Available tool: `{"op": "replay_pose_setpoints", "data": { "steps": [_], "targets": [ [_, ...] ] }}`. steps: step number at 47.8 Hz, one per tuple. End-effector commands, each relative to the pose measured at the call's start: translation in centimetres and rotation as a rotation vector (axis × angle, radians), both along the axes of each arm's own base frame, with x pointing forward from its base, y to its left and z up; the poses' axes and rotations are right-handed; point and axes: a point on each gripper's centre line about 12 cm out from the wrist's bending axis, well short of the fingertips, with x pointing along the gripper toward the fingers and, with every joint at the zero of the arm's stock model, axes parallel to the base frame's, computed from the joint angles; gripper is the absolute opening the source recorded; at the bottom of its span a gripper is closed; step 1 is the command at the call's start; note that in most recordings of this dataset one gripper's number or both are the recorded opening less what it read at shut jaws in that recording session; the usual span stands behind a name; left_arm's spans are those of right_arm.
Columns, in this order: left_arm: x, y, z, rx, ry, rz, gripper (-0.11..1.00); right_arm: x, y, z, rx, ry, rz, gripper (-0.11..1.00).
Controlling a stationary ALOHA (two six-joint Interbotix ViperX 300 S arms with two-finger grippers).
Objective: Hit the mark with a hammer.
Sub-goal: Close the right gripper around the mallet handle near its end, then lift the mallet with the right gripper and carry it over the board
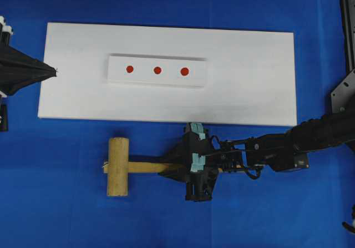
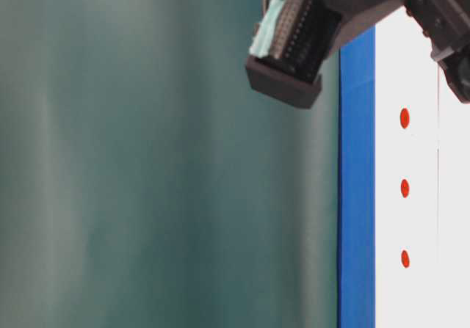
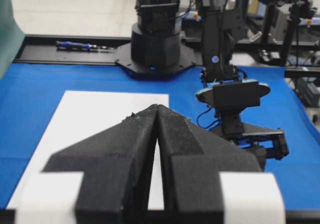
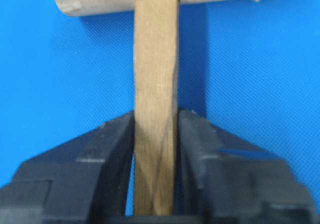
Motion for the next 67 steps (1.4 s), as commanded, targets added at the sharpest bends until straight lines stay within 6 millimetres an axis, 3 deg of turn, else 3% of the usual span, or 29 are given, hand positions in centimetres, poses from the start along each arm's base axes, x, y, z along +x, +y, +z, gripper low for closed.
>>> {"op": "replay_pose_setpoints", "data": {
  "steps": [1, 9, 15, 45, 59, 67],
  "targets": [
    [0.2, 0.0, 0.3, -0.001, -0.008, 0.0, 0.0, 0.3, 0.3, 0.8, 0.006, -0.019, 0.006, 0.09],
    [0.1, 0.0, 0.3, -0.003, -0.008, 0.002, 0.0, 0.5, 0.4, 1.2, 0.009, -0.032, 0.005, 0.09],
    [0.1, 0.0, 0.3, -0.005, -0.005, 0.002, 0.0, 0.5, 0.4, 2.5, 0.019, -0.061, 0.005, 0.1],
    [0.1, 0.0, 0.3, -0.005, -0.005, 0.0, 0.0, -2.0, -2.7, 15.6, 0.028, -0.226, 0.012, 0.1],
    [0.1, 0.0, 0.1, -0.003, 0.005, 0.0, 0.0, -1.9, -3.7, 16.1, 0.0, -0.238, 0.001, 0.09],
    [0.2, 0.0, 0.1, -0.003, 0.008, 0.001, 0.0, -1.6, -5.9, 16.1, -0.032, -0.239, -0.037, 0.09]
  ]
}}
